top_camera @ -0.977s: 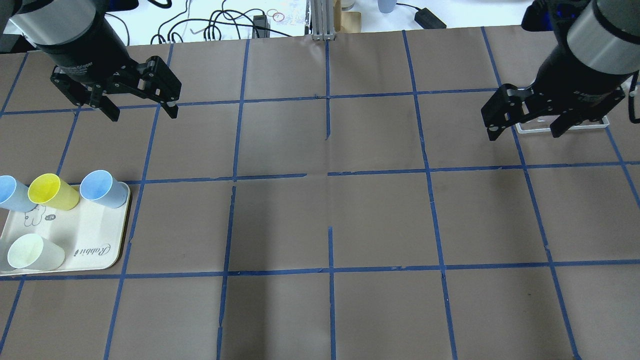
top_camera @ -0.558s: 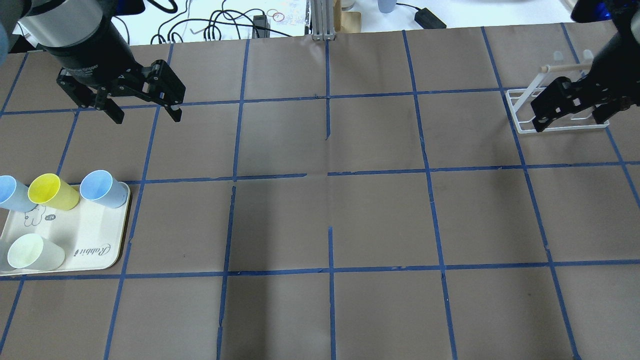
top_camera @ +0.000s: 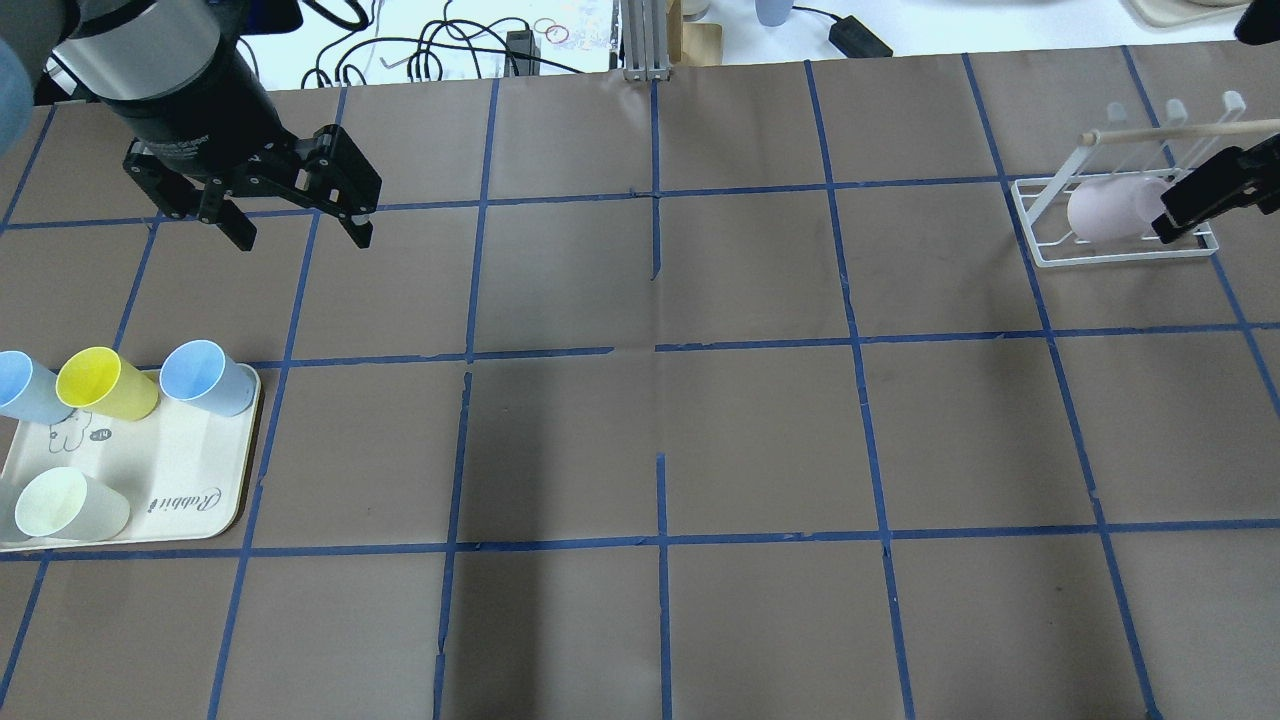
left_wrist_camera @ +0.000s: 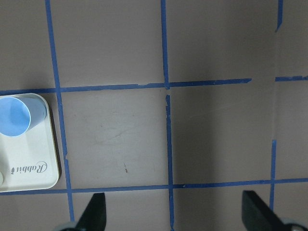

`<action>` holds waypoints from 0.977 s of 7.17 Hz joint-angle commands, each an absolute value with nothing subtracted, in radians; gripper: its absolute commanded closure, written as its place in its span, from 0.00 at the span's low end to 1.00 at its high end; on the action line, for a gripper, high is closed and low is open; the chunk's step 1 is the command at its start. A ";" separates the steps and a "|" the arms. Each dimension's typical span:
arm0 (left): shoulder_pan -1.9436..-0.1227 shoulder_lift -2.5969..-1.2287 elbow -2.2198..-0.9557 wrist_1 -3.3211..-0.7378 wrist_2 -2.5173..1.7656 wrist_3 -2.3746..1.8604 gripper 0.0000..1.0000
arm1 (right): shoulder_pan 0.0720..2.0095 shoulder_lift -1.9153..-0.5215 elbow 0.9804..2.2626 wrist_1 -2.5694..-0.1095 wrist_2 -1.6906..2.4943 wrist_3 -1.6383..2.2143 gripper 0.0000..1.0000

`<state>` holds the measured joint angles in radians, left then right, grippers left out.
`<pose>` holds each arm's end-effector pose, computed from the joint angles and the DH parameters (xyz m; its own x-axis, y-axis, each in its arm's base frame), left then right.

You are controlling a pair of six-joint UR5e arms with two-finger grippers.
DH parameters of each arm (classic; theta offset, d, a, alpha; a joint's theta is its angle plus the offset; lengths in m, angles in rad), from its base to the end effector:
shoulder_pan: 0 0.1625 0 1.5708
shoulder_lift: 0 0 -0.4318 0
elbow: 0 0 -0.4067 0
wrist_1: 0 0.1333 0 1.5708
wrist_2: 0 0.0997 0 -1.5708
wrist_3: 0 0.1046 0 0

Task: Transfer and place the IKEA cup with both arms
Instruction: 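Lower the right gripper and close it on the pink cup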

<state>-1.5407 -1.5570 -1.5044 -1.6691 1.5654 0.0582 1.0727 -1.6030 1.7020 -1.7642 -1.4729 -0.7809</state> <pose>-0.1188 -0.5010 0.5205 -0.9996 0.0280 0.0064 0.0281 0.9994 0.0178 -0.1127 -0.5077 0.4596 -0.9589 -0.2837 -0.0028 -0.2807 0.9502 -0.1354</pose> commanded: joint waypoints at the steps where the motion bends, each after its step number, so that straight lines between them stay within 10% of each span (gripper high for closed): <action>1: -1.539 -1.557 -1.511 -1.666 1.565 0.061 0.00 | 1.034 -1.504 1.718 -1.930 -1.437 -0.898 0.00; 7: -1.536 -1.562 -1.506 -1.675 1.560 0.020 0.01 | 1.006 -1.336 1.721 -2.108 -1.388 -1.019 0.00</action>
<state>-1.5370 -1.5597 -1.5055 -1.6911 1.5614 0.0320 1.0066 -1.3575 1.7201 -2.0806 -1.3986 -1.0096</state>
